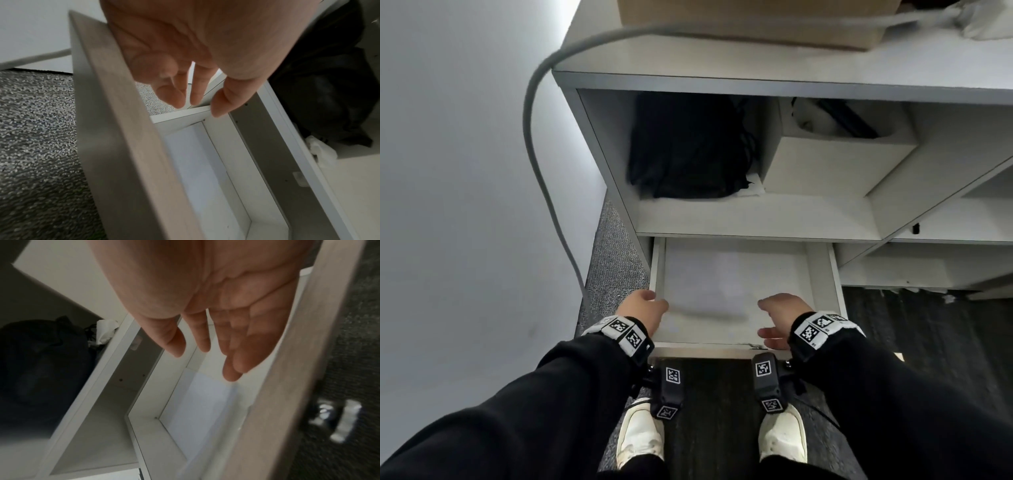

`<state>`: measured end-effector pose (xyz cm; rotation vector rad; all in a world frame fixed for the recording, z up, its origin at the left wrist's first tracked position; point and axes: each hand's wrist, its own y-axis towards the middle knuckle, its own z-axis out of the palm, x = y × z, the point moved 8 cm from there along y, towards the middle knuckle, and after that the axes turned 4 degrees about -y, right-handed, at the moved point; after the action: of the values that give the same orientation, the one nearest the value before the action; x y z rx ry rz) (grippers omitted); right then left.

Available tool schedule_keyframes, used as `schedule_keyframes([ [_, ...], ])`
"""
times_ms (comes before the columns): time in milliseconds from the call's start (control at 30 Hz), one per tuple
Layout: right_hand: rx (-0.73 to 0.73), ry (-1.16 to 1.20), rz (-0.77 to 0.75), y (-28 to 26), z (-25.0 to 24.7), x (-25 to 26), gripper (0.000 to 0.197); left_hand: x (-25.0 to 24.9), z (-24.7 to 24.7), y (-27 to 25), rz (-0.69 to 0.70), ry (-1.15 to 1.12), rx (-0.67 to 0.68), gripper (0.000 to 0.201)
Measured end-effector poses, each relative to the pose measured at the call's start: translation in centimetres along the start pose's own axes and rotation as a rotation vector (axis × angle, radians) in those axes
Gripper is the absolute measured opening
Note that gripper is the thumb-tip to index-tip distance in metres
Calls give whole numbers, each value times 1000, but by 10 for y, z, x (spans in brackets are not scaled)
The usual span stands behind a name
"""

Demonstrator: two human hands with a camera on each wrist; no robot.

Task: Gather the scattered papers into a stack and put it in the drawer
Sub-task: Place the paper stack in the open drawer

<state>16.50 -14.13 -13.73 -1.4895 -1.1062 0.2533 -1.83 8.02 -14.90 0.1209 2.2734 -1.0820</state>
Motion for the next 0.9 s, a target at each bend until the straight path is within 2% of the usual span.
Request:
schedule_keyframes([
  [133, -16, -60, -162, -18, -12, -3, 15, -19, -7, -33, 209, 56, -41, 22],
  [200, -47, -85, -203, -30, -20, -7, 16, -23, -2, -53, 265, 59, -1, 15],
  [400, -143, -238, -176, -49, -44, -45, 28, 0, 29, -83, 174, 61, 185, 20],
  [533, -246, -279, -247, -51, -59, -56, 5, 11, 29, -83, 199, 101, 121, 10],
  [633, -286, -332, -283, -50, -62, -53, 3, 11, 28, -80, 209, 150, 87, 8],
  [767, -313, -396, -330, -42, -60, -38, 17, 1, 28, -74, 251, 139, 62, 12],
  [900, -322, -386, -394, -29, -56, -19, 28, -20, 29, -68, 359, 126, 28, 12],
])
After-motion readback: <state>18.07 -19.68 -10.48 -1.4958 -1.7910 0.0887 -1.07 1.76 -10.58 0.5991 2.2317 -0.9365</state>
